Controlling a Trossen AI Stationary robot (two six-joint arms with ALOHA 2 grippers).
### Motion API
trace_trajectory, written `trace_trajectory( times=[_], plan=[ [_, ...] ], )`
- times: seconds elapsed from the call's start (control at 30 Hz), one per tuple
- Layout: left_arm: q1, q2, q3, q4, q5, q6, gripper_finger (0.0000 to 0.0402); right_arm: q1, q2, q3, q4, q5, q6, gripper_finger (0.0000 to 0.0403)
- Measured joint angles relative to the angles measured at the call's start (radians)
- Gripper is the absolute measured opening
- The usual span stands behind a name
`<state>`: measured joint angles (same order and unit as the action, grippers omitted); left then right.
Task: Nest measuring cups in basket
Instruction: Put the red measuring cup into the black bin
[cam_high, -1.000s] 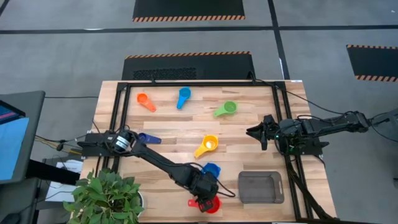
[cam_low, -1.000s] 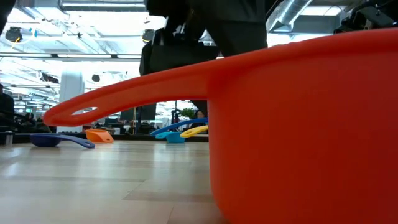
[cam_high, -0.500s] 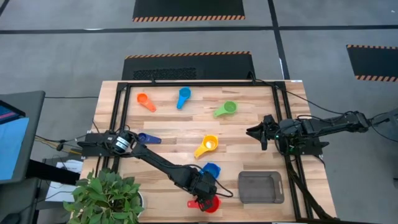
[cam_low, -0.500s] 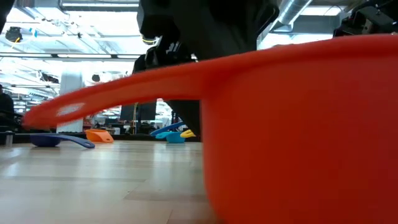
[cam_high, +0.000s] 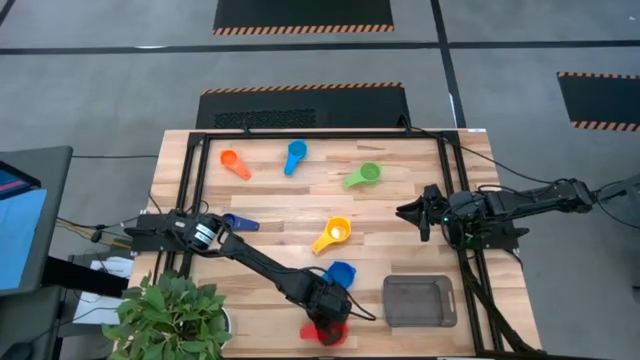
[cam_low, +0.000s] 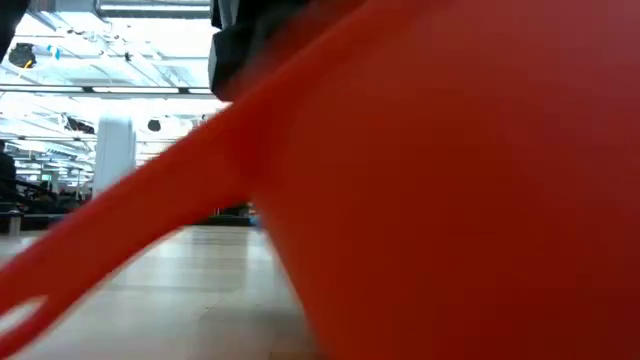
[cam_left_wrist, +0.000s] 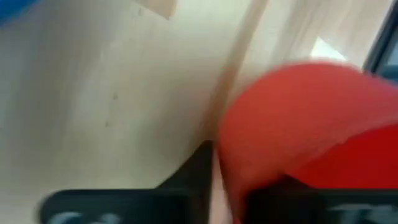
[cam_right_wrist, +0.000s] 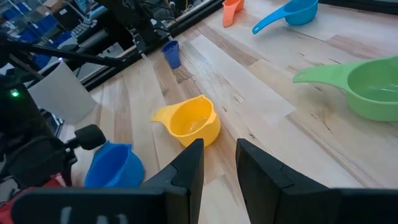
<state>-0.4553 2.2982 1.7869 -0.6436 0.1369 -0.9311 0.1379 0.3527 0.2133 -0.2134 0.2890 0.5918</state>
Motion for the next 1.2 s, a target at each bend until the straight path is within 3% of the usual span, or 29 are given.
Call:
trace_trajectory(
  times=[0.27,0.57,0.77,0.97,1.2],
  plan=[
    [0.029,-0.002,0.11,-0.035,-0.061,0.06,0.0002,0.0,0.0,0.0,0.009,0.0,0.001,0.0118],
    [0.062,-0.003,0.325,-0.265,-0.099,0.039,0.0,0.0,0.001,0.0,0.016,0.0,0.003,0.0118],
    [0.096,-0.004,0.393,-0.132,-0.196,0.103,0.0,-0.002,-0.034,0.026,0.035,0.03,-0.044,0.0118],
    [0.136,-0.003,0.398,0.03,-0.232,0.185,0.0,-0.001,-0.119,0.173,0.046,0.06,-0.199,0.0118],
    [0.168,-0.003,0.397,0.094,-0.255,0.248,0.0,0.0,-0.202,0.316,-0.08,0.023,-0.223,0.0118]
  ],
)
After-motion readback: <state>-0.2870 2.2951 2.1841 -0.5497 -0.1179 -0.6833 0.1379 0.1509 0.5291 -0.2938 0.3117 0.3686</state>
